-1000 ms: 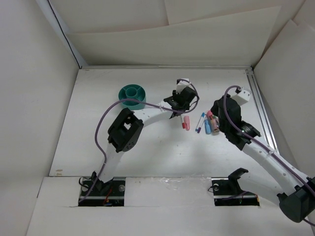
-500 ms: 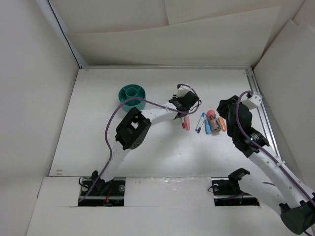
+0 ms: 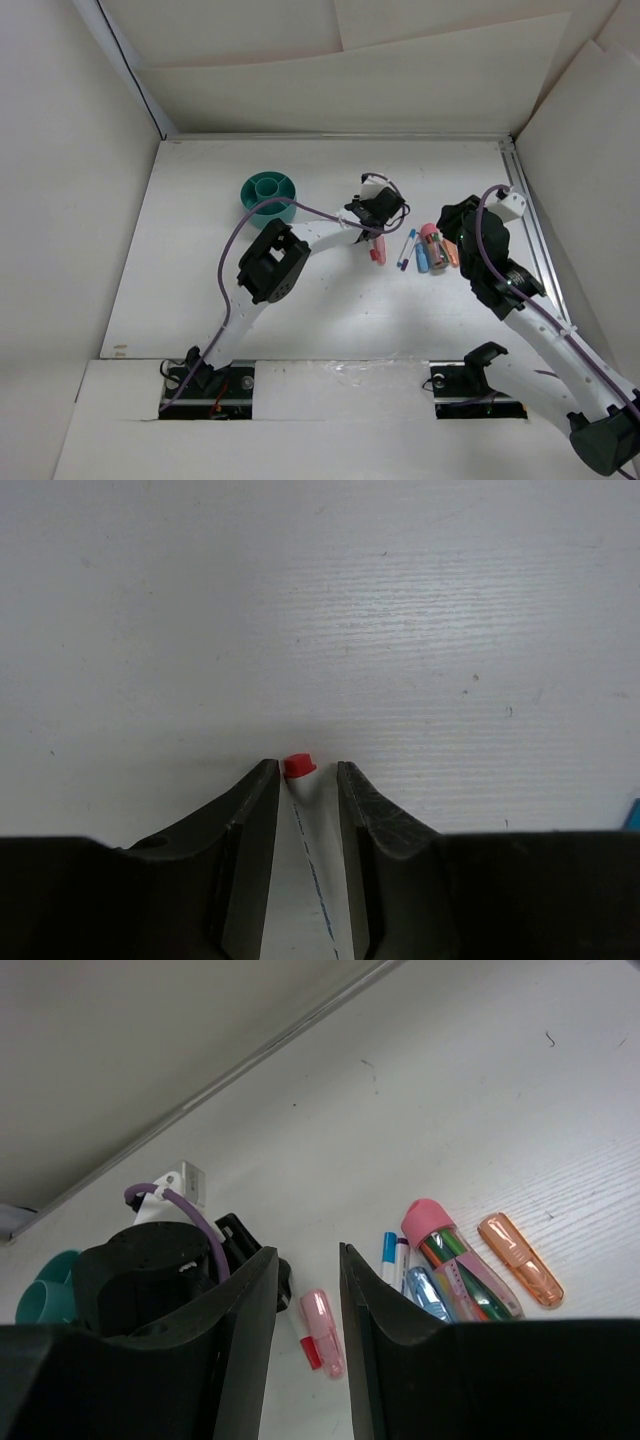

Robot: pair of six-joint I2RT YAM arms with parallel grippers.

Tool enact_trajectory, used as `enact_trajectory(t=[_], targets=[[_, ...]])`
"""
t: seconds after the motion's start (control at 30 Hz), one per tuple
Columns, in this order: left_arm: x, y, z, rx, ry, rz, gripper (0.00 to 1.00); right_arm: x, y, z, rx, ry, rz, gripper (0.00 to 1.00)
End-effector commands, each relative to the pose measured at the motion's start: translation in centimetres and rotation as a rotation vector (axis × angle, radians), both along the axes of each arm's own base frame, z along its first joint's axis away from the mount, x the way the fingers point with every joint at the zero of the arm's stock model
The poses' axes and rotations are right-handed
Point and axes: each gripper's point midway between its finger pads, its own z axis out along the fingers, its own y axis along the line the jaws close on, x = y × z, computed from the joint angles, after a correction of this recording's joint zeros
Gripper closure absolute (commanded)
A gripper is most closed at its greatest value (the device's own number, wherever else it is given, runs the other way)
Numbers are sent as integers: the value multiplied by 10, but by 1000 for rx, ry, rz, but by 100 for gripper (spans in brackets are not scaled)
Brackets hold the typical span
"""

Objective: Sort the stationery into containers
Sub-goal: Pick up the pen from the center of the board, then place the pen in the storage box.

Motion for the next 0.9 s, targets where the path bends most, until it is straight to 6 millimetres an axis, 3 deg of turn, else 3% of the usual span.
enact_trajectory(t=[0.0, 0.1, 0.23, 0.37, 0.6, 0.63, 0.7, 0.73, 0.77, 0.83, 0.87], targets=[[-2, -2, -4, -8, 16, 5, 74, 3, 1, 17, 28, -63, 6, 63], [-6, 2, -13, 14, 33, 6, 80, 1, 1, 20, 32, -71, 6, 63], [-7, 5, -17, 22, 35, 18, 99, 1, 1, 20, 32, -71, 6, 62], [-11, 10, -3, -1, 23, 26, 100, 0, 0, 22, 36, -80, 6, 62], [-4, 9, 71, -91, -80, 44, 100, 0, 0, 20, 36, -80, 6, 62], [-3, 8, 96, -134, -115, 44, 100, 0, 0, 20, 36, -80, 6, 62], [5, 16, 121, -178, -153, 64, 100, -1, -1, 23, 40, -88, 6, 62], [8, 21, 129, -197, -160, 69, 100, -1, 1, 23, 42, -87, 15, 62], [19, 35, 156, -245, -207, 100, 100, 0, 1, 25, 46, -95, 15, 62], [29, 55, 174, -276, -242, 138, 100, 0, 1, 25, 46, -95, 15, 62], [43, 80, 198, -300, -294, 196, 100, 0, 3, 25, 48, -94, 24, 62]])
